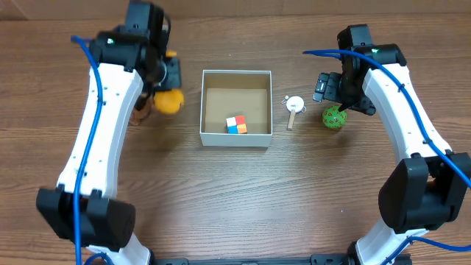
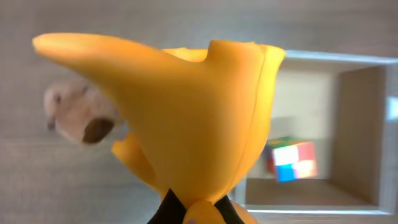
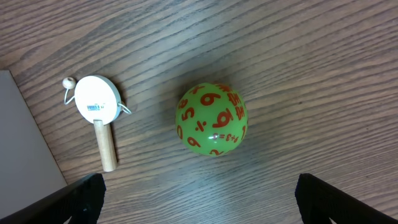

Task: Pack container
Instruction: 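Carry yellow toy right into the box and release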

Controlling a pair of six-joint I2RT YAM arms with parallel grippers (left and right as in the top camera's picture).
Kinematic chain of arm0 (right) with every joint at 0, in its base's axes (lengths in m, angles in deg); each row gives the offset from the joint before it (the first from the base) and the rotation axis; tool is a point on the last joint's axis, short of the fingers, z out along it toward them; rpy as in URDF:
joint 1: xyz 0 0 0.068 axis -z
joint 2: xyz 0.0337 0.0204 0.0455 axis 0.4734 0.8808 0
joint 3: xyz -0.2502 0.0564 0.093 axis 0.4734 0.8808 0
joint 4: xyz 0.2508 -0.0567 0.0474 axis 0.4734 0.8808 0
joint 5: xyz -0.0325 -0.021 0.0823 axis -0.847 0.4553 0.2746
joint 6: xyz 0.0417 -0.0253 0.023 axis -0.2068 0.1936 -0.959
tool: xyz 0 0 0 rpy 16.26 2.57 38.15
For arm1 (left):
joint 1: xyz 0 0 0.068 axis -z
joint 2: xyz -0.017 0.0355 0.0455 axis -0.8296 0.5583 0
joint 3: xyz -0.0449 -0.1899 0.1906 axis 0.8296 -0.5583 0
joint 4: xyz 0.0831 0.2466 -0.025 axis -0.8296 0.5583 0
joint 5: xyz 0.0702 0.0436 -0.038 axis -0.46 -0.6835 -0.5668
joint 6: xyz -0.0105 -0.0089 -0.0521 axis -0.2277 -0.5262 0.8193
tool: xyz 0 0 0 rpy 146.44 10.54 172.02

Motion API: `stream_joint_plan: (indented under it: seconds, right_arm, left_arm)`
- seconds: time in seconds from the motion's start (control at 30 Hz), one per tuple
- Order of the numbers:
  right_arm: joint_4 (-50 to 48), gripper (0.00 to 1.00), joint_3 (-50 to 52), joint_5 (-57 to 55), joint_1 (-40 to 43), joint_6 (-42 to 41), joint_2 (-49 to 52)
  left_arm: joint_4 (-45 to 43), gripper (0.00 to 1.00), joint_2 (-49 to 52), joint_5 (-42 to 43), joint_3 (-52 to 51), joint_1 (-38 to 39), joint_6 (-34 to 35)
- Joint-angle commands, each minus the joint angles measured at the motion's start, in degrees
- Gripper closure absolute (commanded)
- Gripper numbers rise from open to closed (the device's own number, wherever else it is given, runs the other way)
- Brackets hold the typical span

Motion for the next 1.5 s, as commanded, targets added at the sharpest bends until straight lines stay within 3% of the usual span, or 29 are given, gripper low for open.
stream_joint_plan:
  seconds: [0.0,0.27,0.77,1.23,1.3,1.37,1.47]
  right_arm:
    - [-0.22,0.0,-0.17,0.04,-0.02,-0.07,-0.44]
    - [-0.22,0.0,-0.17,0.04,-0.02,-0.07,-0.44]
    - [-0.22,0.0,-0.17,0.04,-0.02,-0.07,-0.44]
    - [-0.22,0.0,-0.17,0.04,-0.02,-0.07,-0.44]
    - [-0.22,0.0,-0.17,0.04,-0.02,-0.07,-0.44]
    - [-0.22,0.0,-0.17,0.04,-0.02,-0.07,-0.44]
    - [-0.2,0.0,-0.17,0.04,-0.02,-0.07,-0.44]
  left_arm:
    - [-1.92,0.96,-2.08,0.02,3.3,7.45,0.24]
    - [-8.98,0.96,2.91,-5.86,-0.59,16.0,7.28]
    - [-8.57,0.96,16.7,-7.17,-0.59,16.04,9.4]
    - [-4.72,0.96,17.79,-8.87,-1.68,16.59,11.02]
    - [-4.44,0.93,17.79,-8.85,-2.21,16.57,11.15]
    - [-3.65,0.77,17.79,-8.9,-2.34,16.57,11.08]
    - [-2.95,0.63,17.35,-8.92,-2.27,16.46,11.06]
